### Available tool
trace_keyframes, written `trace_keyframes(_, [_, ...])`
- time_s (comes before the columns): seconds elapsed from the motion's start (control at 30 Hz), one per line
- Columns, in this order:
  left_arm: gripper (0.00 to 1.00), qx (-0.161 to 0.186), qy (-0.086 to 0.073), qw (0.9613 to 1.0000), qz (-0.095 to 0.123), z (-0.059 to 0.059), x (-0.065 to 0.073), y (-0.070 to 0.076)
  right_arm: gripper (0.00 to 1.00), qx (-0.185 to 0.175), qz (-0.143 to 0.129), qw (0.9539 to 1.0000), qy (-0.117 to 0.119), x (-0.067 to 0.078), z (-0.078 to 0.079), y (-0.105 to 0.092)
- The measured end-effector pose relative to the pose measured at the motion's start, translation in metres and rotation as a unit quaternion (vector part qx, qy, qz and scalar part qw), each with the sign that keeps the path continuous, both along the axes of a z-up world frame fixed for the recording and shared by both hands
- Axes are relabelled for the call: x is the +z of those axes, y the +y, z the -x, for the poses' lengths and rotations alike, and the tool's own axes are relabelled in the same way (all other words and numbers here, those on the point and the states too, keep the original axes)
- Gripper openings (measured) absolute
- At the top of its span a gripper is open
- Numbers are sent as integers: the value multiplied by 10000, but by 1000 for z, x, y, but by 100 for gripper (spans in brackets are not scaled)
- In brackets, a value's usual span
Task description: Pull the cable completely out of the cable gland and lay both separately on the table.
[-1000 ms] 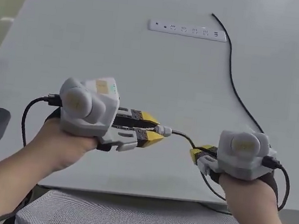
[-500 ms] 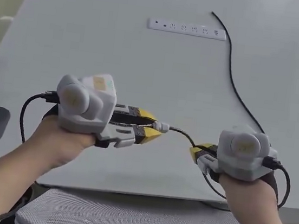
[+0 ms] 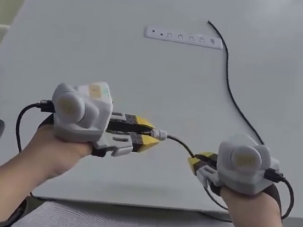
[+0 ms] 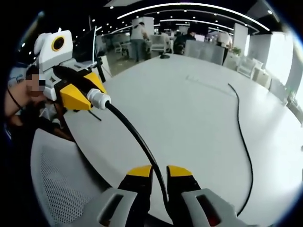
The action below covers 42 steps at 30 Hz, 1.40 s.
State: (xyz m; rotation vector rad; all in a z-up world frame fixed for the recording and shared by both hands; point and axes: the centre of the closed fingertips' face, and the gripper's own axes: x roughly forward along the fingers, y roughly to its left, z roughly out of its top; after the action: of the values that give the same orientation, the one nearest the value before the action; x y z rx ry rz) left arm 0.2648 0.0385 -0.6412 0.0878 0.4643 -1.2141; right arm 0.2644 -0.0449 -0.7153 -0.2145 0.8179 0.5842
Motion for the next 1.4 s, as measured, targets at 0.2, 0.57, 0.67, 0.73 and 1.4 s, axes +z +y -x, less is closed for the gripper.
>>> trace_keyframes(0.2, [15,-13,2,10000,-6,0,-1,1,17,306,13,9993,-202,20,1,9])
trace_keyframes(0.57, [15,-19,31,10000,3,4,-1,2,23,1365,452,9857,-876,59,-3,38])
trace_keyframes(0.67, [15,-7,29,10000,18,4,0,2,21,1582,572,9812,-944,59,-1,48])
trace_keyframes(0.73, [15,-1,24,10000,24,5,0,2,20,1805,658,9762,-1008,58,1,56])
trace_keyframes(1.4, [15,-24,55,10000,2,10,-2,1,1,2458,1012,9544,-1357,53,4,75])
